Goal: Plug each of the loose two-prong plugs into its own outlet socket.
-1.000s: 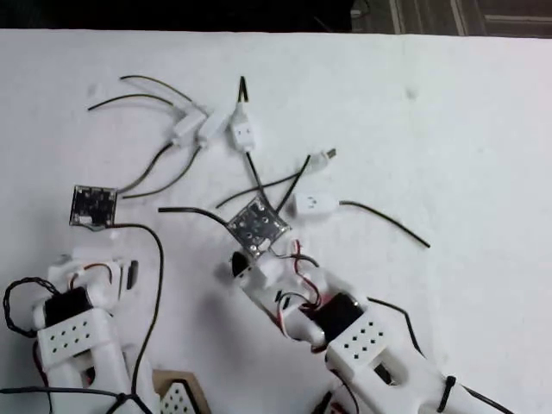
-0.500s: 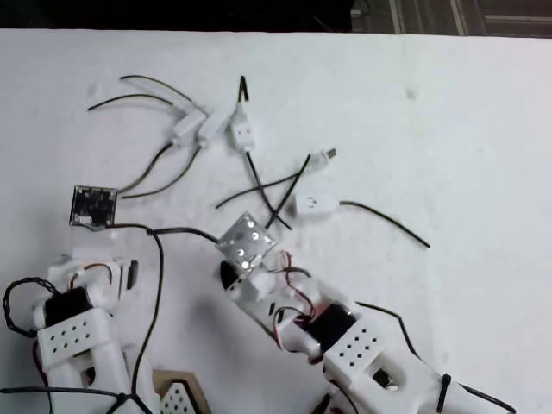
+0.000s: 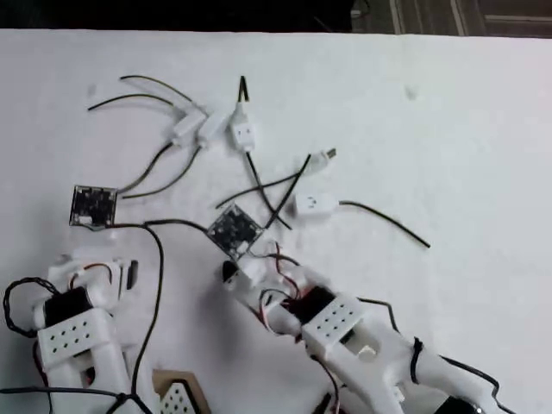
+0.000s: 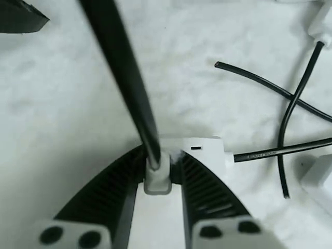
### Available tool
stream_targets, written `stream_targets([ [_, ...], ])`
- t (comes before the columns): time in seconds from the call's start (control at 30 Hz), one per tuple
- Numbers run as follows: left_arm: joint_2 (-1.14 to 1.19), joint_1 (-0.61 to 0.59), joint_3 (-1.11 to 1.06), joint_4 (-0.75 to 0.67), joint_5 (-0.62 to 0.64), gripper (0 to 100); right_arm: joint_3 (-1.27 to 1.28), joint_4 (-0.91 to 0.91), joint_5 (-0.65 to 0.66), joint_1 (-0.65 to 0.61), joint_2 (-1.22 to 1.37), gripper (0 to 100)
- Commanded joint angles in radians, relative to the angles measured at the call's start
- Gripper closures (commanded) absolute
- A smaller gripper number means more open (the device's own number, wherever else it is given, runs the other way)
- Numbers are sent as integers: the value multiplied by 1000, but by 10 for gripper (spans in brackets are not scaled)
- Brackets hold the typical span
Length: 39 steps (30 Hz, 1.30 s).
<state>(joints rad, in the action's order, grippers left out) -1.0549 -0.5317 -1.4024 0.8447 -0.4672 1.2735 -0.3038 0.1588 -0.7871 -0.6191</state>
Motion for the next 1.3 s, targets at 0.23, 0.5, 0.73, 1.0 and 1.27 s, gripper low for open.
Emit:
stream_targets([
  [0.23,-18,10,3,-11,-2,740,-49,84,11,12,24,981],
  [0.5,-18,8,3,-11,-2,740,-44,81,11,12,50,981],
  [0.73,-18,8,3,-9,-2,740,-94,84,12,-8,197,981],
  [1.0,-18,-13,-6,-15,-2,740,-49,76,97,-4,186,981],
  [1.27,-18,-13,-6,-15,-2,740,-78,35,144,-4,251,981],
])
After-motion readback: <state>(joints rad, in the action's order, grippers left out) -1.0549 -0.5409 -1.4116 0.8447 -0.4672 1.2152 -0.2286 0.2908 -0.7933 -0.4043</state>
